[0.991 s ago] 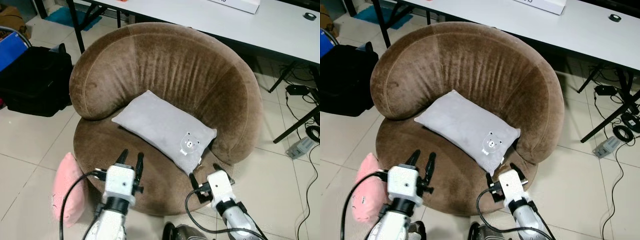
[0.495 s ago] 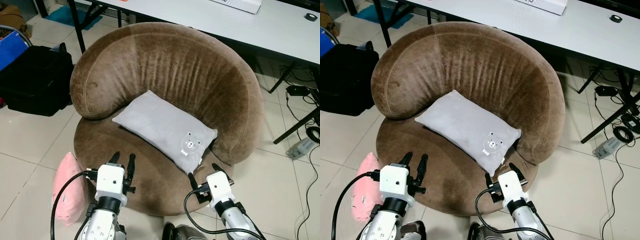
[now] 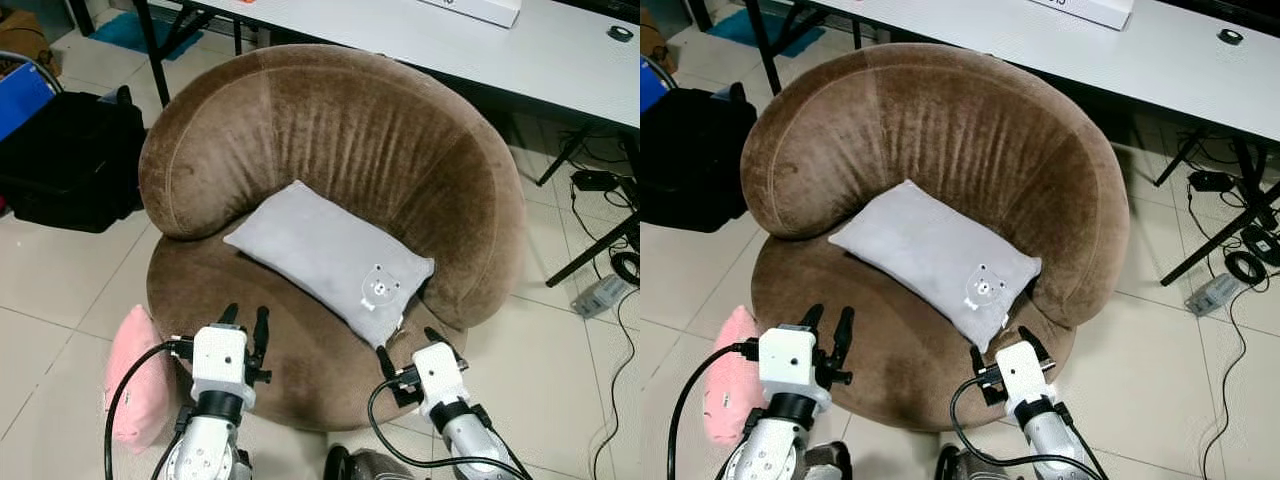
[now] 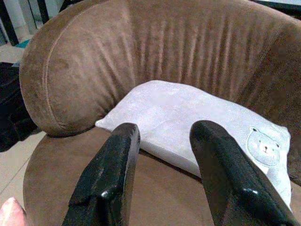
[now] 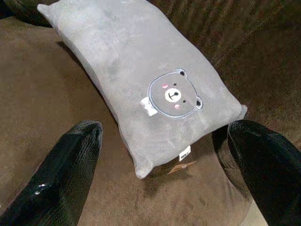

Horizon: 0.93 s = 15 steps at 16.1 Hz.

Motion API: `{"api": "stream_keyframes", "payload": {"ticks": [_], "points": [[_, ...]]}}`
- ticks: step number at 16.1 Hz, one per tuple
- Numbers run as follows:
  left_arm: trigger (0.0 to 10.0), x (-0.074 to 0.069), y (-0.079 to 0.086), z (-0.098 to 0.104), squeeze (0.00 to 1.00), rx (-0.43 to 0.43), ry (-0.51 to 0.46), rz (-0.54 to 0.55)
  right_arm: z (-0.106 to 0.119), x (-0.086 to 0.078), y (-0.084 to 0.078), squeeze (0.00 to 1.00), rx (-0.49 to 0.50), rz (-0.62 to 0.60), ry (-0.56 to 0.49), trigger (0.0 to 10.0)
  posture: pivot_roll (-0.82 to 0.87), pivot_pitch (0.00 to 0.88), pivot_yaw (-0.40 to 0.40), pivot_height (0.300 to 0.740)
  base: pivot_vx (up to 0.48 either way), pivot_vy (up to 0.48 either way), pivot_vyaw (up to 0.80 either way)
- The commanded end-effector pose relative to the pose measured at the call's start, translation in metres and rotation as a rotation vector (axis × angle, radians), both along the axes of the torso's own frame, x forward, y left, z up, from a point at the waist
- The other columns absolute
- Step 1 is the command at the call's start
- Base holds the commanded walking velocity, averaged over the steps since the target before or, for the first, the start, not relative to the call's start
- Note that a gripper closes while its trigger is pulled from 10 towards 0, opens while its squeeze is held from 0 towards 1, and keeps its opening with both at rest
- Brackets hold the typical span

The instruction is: Move the pillow to the sofa from floor

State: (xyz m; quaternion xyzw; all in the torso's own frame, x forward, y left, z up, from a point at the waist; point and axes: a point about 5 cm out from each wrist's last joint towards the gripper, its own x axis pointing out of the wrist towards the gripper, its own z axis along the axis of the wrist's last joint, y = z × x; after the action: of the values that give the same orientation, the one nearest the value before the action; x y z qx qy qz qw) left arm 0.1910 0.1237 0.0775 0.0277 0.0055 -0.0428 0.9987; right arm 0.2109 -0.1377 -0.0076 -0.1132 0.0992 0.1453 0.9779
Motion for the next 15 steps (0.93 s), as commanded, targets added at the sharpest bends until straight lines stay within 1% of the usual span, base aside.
{"api": "stream_keyframes", "payload": {"ticks": [1,3,7,12,15], "points": [[10.0,-0.002,-0.005,0.000,0.00,-0.003,0.006,-0.006,-0.004,-0.004,-0.006,0.00,-0.012,-0.021,0.025,10.0,0.08,0.157,-0.127,0.740,-0.285,0.000,0.00],[10.0,-0.003,-0.006,0.001,0.00,-0.001,0.005,-0.002,-0.004,-0.005,-0.007,0.00,-0.013,-0.023,0.029,10.0,0.08,0.157,-0.130,0.740,-0.262,0.000,0.00],[10.0,-0.006,-0.005,0.001,0.00,-0.005,0.006,0.006,-0.005,-0.008,-0.009,0.00,-0.015,-0.028,0.038,10.0,0.07,0.160,-0.132,0.740,0.000,0.000,0.00],[10.0,-0.012,-0.004,0.001,0.00,-0.032,0.008,0.016,-0.006,-0.012,-0.011,0.00,-0.017,-0.027,0.048,10.0,0.07,0.165,-0.133,0.740,0.000,0.000,0.00],[10.0,-0.015,-0.005,0.000,0.00,-0.037,0.012,0.013,-0.006,-0.014,-0.013,0.00,-0.019,-0.028,0.053,10.0,0.06,0.166,-0.135,0.740,0.000,0.000,0.00]]}}
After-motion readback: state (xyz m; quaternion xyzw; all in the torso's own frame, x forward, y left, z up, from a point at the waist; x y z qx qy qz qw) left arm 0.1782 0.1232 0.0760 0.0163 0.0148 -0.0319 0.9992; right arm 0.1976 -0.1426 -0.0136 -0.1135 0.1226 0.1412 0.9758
